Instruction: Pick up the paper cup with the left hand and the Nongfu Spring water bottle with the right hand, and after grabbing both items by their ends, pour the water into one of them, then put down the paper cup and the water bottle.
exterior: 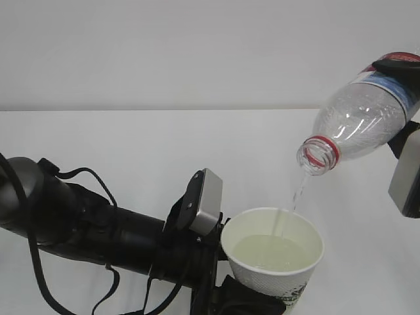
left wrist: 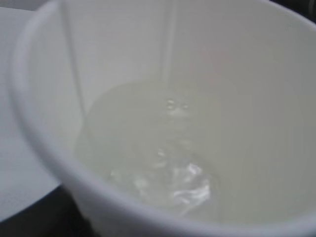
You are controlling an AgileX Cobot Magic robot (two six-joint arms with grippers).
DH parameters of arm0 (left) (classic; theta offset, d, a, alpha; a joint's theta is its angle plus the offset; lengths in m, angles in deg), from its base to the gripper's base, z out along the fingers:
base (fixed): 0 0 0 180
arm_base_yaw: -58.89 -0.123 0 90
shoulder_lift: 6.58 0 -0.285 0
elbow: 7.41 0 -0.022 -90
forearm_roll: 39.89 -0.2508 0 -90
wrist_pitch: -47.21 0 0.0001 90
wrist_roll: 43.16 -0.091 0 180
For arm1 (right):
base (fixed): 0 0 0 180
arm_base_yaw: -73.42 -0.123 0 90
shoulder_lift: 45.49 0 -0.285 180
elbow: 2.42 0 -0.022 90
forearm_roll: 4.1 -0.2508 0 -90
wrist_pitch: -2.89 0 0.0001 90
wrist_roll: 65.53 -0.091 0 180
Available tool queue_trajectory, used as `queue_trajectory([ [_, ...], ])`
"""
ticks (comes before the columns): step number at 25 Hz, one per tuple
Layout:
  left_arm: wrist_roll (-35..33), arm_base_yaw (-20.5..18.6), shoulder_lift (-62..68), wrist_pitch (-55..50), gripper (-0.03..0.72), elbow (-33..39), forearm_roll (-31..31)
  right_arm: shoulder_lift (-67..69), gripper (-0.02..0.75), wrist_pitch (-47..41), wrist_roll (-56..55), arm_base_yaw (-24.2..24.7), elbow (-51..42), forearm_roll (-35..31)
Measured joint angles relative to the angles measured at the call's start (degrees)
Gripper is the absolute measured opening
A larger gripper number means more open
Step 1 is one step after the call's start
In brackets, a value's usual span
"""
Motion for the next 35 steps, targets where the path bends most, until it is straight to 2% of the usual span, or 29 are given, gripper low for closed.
queue_trajectory([
  [35, 0.0, 0.0, 0.0, -0.27, 0.51, 0.0, 0.21, 0.0, 0.459, 1.28, -1.85, 0.0, 0.0, -0.12],
])
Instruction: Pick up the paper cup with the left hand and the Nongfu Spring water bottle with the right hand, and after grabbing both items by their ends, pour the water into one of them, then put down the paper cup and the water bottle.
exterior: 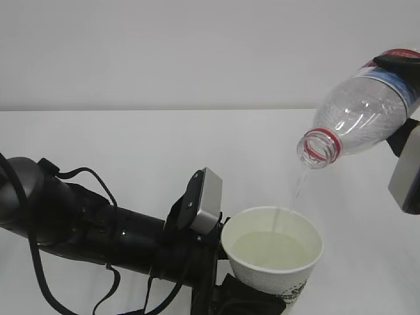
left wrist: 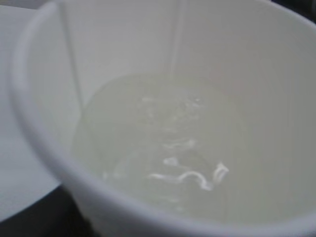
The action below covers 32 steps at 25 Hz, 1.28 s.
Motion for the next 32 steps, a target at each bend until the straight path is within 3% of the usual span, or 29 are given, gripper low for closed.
queue_trajectory([
  [17, 0.0, 0.0, 0.0, 0.0, 0.51, 0.0, 1.21, 0.0, 0.459, 0.12, -6.76, 0.0, 0.0, -0.02],
  [32, 0.0, 0.0, 0.0, 0.0, 0.51, 0.0, 3.87, 0.0, 0.459, 0.25, -20.47, 0.0, 0.0, -1.27],
])
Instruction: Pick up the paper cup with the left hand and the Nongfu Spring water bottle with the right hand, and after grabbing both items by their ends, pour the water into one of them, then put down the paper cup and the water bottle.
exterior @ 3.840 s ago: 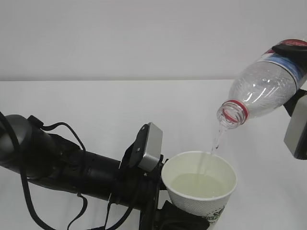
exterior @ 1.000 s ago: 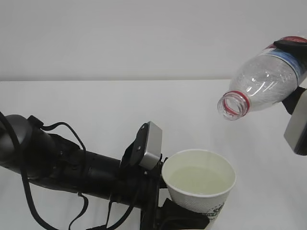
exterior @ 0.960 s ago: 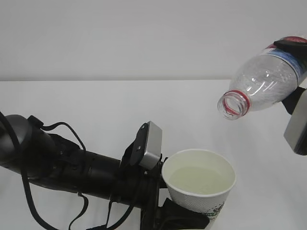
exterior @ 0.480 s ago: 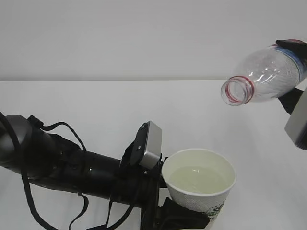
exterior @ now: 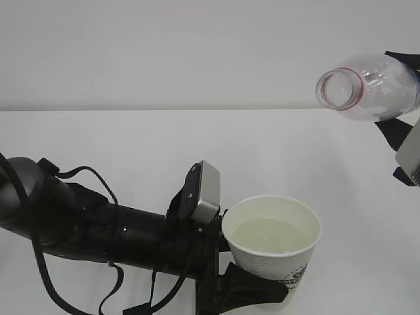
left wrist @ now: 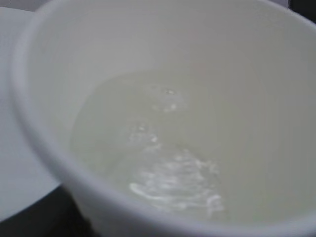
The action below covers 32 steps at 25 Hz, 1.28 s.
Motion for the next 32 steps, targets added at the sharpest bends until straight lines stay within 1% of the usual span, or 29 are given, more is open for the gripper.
queue_trajectory([
  [8, 0.0, 0.0, 0.0, 0.0, 0.51, 0.0, 0.27, 0.0, 0.459, -0.7, -9.56, 0.0, 0.0, -1.91],
  [14, 0.0, 0.0, 0.0, 0.0, 0.51, 0.0, 0.27, 0.0, 0.459, -0.77, -21.04, 0.0, 0.0, -2.01],
  [20, 0.0, 0.0, 0.0, -0.04, 0.51, 0.0, 0.27, 0.0, 0.459, -0.82, -25.65, 0.0, 0.0, -2.01],
  [29, 0.0, 0.0, 0.0, -0.04, 0.51, 0.0, 0.27, 0.0, 0.459, -1.05, -35.34, 0.0, 0.0, -2.01],
  [32, 0.0, 0.0, 0.0, -0.04, 0.51, 0.0, 0.27, 0.0, 0.459, -1.09, -36.63, 0.0, 0.0, -2.01],
])
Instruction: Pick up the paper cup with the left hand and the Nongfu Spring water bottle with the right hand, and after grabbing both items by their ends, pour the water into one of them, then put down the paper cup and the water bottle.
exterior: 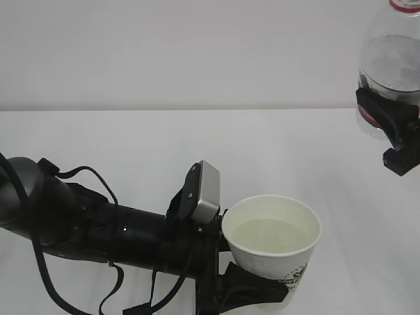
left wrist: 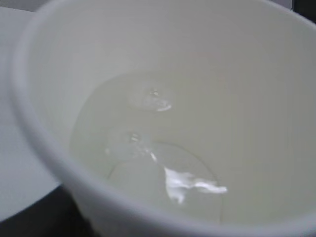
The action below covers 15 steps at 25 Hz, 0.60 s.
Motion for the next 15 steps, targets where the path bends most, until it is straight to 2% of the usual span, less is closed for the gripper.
queue_trajectory([
  [5, 0.0, 0.0, 0.0, 0.0, 0.51, 0.0, 0.0, 0.0, 0.459, 0.0, -4.2, 0.0, 0.0, 0.0],
  [15, 0.0, 0.0, 0.0, 0.0, 0.51, 0.0, 0.12, 0.0, 0.459, 0.0, -20.02, 0.0, 0.0, 0.0],
])
